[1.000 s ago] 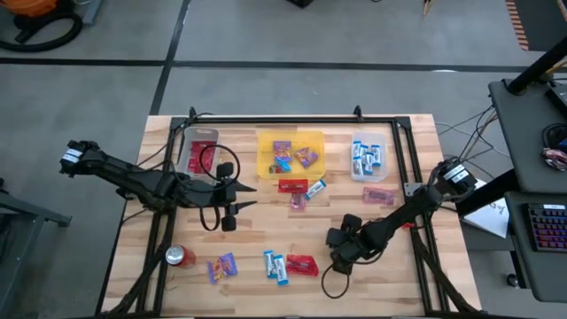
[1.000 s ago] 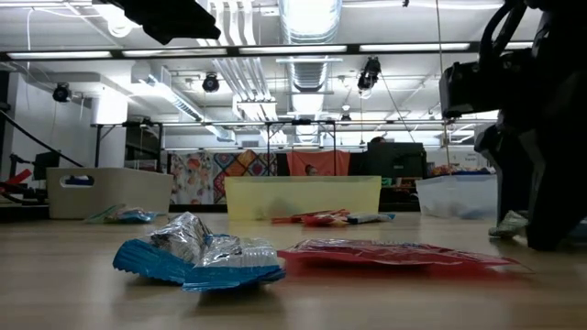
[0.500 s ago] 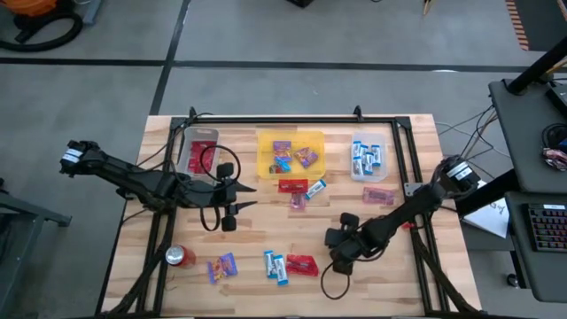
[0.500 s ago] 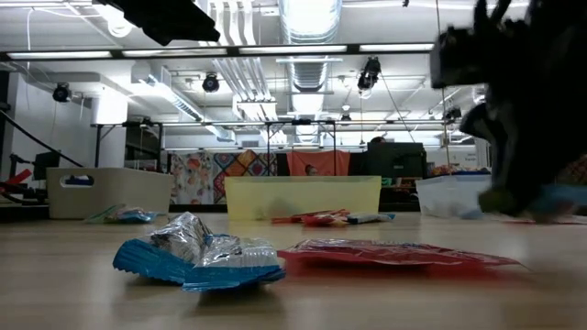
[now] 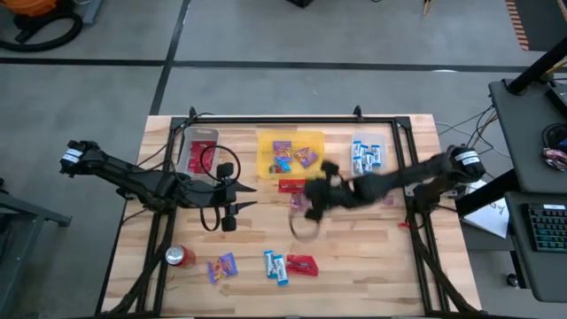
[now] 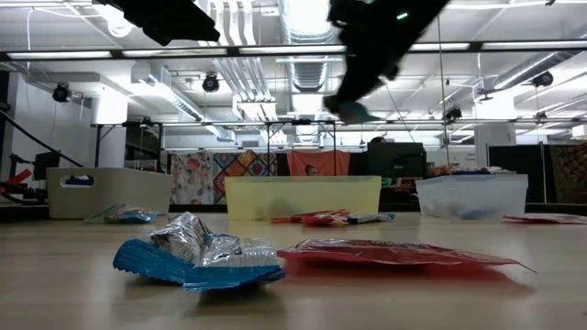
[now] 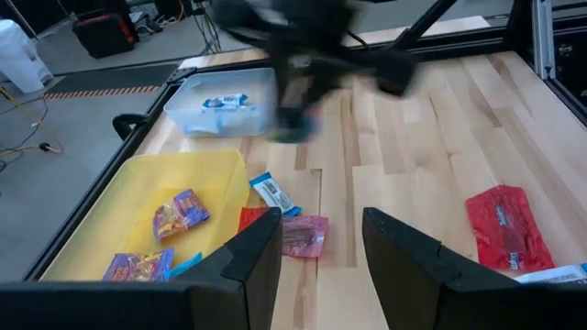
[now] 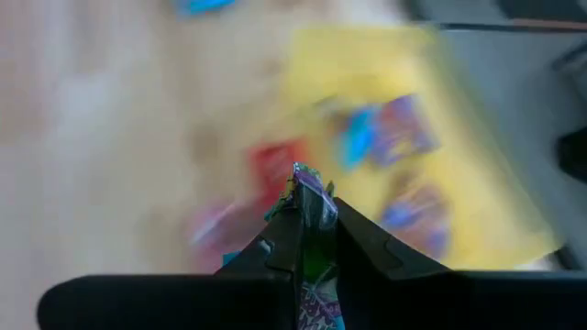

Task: Sort candy
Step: Put the blue gummy into the yellow bin, then put the white chocolate into the transparent bin

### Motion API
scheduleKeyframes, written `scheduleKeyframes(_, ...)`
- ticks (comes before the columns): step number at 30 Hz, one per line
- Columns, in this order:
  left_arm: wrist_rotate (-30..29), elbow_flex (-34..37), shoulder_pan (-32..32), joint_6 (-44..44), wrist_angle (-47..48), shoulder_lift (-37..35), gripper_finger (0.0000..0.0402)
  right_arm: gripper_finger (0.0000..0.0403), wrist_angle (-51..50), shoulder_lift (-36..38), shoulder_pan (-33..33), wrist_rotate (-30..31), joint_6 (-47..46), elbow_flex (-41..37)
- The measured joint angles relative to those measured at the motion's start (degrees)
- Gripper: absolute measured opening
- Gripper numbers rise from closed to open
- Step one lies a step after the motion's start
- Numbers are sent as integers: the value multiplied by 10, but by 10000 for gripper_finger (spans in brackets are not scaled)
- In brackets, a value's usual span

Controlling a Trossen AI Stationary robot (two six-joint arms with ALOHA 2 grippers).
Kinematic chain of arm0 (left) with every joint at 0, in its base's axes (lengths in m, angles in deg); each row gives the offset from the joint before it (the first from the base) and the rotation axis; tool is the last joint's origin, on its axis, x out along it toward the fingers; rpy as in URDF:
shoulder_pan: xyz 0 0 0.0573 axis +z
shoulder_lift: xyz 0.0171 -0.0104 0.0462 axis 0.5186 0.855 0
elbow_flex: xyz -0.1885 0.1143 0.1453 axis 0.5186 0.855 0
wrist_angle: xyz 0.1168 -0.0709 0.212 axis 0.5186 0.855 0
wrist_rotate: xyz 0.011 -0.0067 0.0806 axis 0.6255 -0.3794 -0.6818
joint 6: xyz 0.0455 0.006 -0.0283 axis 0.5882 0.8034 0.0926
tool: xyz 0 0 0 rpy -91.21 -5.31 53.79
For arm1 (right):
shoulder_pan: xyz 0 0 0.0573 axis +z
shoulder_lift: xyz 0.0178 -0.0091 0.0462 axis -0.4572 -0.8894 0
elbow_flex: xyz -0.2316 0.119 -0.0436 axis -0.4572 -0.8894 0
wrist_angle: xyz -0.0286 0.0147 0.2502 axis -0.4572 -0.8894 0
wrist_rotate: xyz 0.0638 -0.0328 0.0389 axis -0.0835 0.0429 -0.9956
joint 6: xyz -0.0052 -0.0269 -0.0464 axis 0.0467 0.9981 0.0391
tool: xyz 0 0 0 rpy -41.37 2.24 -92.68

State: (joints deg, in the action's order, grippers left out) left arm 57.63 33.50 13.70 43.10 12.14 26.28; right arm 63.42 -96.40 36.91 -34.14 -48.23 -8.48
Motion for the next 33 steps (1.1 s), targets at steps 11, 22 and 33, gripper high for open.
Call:
scheduleKeyframes(11,0,0,0,-8,0,0,137,49,117,-29,-253,-193,-8,11)
scheduleKeyframes(22,0,5,0,-11,0,0,137,132,121,-99,-293,-238,-11,14)
scheduleKeyframes(33,0,5,0,-11,0,0,137,226,127,-89,-292,-237,-11,29)
